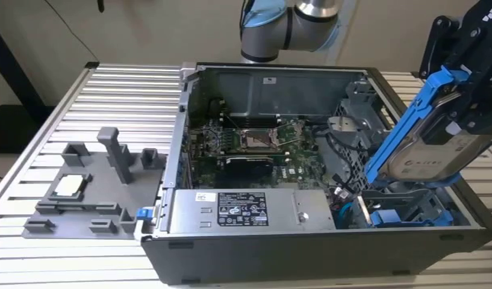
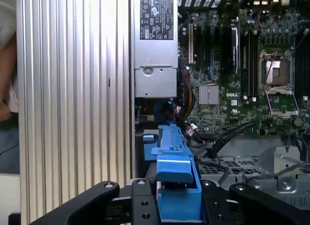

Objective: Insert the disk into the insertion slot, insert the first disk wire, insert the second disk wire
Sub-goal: 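Insert the disk into the insertion slot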

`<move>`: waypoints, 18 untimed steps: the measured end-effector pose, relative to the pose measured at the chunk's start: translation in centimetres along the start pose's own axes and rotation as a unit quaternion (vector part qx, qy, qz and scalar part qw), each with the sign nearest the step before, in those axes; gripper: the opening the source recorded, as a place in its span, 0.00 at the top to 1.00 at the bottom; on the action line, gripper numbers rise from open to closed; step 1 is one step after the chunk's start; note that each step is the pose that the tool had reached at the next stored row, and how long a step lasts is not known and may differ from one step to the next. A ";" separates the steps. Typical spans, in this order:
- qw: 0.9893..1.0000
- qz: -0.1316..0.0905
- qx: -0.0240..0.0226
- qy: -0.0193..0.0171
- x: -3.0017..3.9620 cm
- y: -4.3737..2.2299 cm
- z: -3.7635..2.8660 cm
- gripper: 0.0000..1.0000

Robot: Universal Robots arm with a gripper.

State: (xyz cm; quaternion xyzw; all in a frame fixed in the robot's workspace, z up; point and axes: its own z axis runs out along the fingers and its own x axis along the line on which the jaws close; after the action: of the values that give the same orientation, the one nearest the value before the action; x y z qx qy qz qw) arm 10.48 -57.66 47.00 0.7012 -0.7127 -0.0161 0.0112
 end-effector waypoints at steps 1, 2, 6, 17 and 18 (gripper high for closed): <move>1.000 0.000 0.000 0.000 0.00 -0.05 0.10 0.67; 1.000 -0.001 0.000 0.000 0.00 -0.09 0.20 0.67; 1.000 -0.003 0.000 0.000 0.00 -0.20 0.63 0.67; 1.000 -0.009 0.000 0.000 0.02 -1.10 2.05 0.67; 1.000 -0.009 0.000 0.000 0.03 -1.16 2.20 0.67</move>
State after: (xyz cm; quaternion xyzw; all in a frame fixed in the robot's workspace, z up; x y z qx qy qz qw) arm 11.56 -57.70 44.75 0.7077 -0.7062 -0.0159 0.0114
